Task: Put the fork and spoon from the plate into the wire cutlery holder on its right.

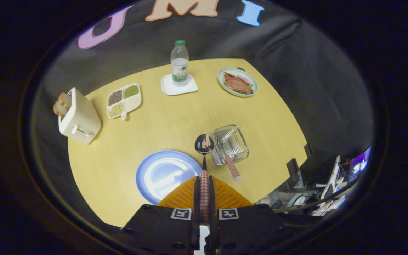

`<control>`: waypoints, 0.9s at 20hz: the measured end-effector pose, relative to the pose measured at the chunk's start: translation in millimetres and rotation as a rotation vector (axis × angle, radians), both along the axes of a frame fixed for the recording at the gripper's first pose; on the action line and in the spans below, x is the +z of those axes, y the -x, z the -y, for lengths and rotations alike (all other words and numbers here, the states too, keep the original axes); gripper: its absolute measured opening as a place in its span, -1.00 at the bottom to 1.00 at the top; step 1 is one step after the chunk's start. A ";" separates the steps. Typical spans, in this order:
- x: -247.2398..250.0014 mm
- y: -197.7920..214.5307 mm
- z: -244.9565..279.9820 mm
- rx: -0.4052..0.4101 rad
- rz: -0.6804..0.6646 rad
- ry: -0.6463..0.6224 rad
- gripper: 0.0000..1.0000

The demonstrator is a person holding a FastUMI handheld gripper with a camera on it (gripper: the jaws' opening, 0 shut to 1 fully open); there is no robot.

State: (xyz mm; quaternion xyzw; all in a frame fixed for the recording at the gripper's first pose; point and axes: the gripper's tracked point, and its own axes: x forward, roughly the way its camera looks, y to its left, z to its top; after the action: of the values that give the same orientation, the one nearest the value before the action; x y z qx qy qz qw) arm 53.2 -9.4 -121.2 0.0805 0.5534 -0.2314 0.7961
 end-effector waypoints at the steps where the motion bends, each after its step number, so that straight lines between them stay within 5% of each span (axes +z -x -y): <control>1: -2.2 -0.4 8.4 -0.028 -0.023 -0.011 -0.72; 6: -15.4 -0.4 43.3 -0.155 -0.116 -0.073 -0.72; 18: -77.8 -26.9 61.6 -0.191 -0.258 -0.236 -0.72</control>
State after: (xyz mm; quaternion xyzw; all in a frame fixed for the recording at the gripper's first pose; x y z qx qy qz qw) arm 80.1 -71.0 -199.0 0.1949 0.6639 -0.2478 0.6781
